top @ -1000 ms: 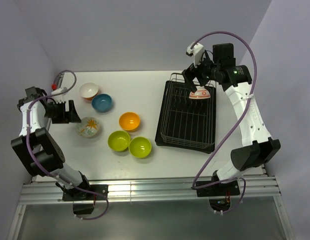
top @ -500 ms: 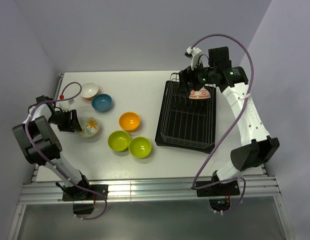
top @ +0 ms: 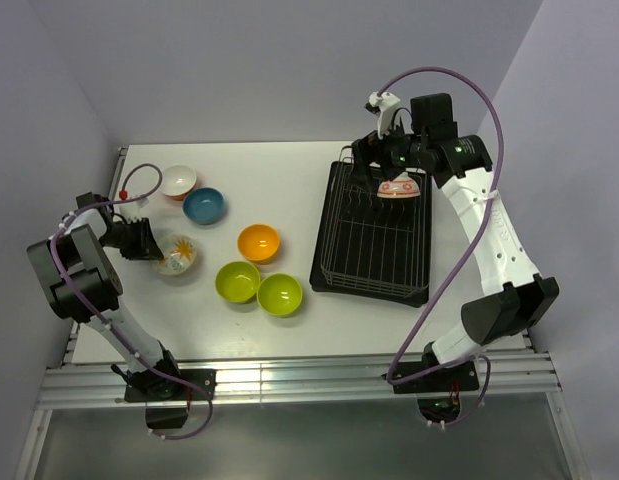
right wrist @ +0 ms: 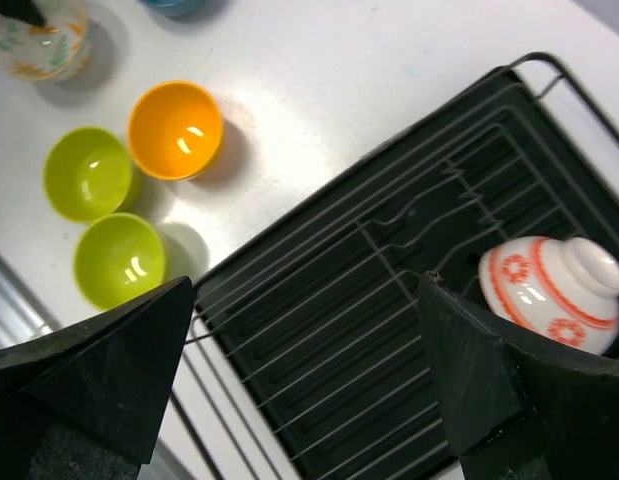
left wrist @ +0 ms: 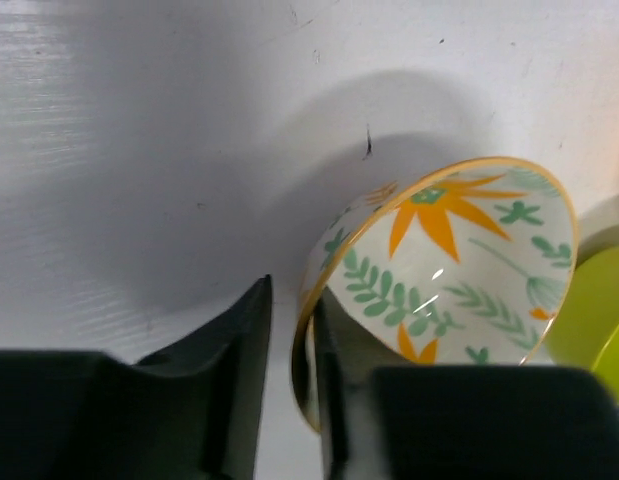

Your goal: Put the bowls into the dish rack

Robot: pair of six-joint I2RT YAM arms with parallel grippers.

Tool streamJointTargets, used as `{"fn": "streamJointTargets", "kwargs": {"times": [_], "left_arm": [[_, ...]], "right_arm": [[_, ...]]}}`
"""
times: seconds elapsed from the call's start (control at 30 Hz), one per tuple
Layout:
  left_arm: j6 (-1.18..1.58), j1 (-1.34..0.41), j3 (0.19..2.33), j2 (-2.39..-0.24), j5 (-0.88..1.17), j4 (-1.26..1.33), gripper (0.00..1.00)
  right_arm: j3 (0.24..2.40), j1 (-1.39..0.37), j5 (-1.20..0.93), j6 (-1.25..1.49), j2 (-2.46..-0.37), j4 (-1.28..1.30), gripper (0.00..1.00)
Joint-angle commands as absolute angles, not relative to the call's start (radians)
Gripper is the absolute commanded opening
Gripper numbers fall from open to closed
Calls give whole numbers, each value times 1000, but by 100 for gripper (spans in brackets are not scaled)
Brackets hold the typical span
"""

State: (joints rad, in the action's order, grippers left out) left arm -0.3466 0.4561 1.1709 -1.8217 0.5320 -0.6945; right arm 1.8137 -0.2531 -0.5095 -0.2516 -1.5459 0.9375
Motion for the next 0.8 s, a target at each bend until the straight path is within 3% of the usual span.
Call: {"fn": "streamJointTargets", "kwargs": {"times": [0.0, 0.1, 0.2, 0.43, 0.77], "left_arm": [[-325, 449, 1166, -1835, 572, -647, 26], [-328, 440, 1164, -1822, 595, -649, 10], [-331, 434, 1163, -1781, 626, -658, 0], [-334, 381, 1192, -1568, 753, -699, 0], [-236, 28, 1192, -1142, 670, -471, 0]], "right_arm": [[1795, -261, -404, -282, -1459, 821, 100], [1779, -262, -384, -324, -1422, 810, 100], [1758, -262, -373, -333, -1393, 807, 100], [1807, -262, -573, -290, -1422, 925, 100], [1778, -271, -872, -71, -1421, 832, 100]]}}
